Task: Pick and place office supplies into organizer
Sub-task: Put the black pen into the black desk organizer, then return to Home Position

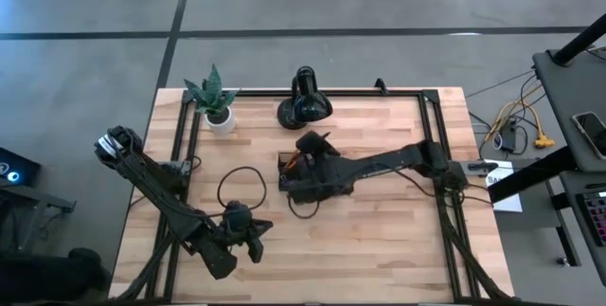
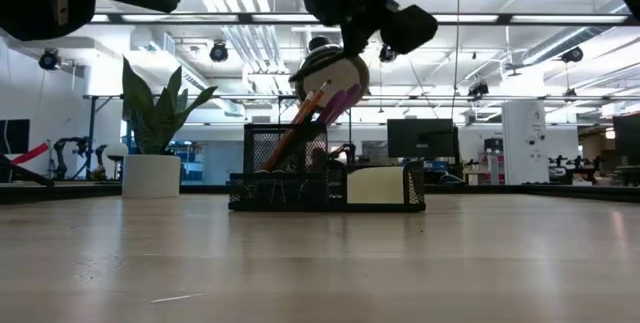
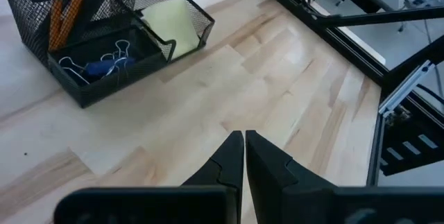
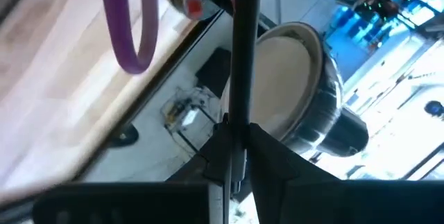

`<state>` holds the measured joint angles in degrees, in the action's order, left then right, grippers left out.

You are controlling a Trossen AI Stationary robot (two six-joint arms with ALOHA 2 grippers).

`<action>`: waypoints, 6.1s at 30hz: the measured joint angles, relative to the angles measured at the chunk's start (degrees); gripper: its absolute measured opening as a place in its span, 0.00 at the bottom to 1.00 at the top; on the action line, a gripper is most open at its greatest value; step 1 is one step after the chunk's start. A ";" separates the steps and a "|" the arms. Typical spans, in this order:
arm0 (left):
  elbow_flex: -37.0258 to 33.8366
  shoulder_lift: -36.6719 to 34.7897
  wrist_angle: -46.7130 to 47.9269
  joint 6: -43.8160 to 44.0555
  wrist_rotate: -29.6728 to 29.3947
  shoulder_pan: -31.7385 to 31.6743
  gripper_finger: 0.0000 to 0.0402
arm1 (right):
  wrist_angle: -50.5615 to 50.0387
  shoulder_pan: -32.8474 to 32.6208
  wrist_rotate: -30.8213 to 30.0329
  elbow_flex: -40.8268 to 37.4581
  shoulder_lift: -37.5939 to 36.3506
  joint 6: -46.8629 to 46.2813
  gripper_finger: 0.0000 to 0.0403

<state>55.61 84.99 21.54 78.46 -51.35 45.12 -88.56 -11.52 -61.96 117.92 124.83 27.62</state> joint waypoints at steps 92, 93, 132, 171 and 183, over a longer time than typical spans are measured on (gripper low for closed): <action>-2.51 -19.48 -41.70 -63.89 19.49 -14.15 0.00 | 12.52 -9.70 27.48 -14.03 -39.15 -61.80 0.19; -2.67 -18.81 -41.34 -63.19 20.85 -16.28 0.00 | 15.40 -10.16 27.46 -18.36 -41.76 -63.25 0.19; -37.51 -58.42 -27.76 -34.11 33.11 -38.66 0.00 | 20.51 -8.82 15.32 -68.82 -109.33 -68.81 0.17; -55.12 -83.39 -29.47 -64.27 59.34 -42.23 0.00 | 44.74 -9.58 31.57 -79.35 -124.80 -38.93 0.17; -55.10 -83.41 -30.16 -64.15 59.27 -42.51 0.00 | 74.62 -9.58 35.72 -96.53 -124.82 -31.58 0.17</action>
<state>0.51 1.58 -8.62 14.31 7.92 2.61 -13.94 -21.10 -26.23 21.40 0.01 -3.96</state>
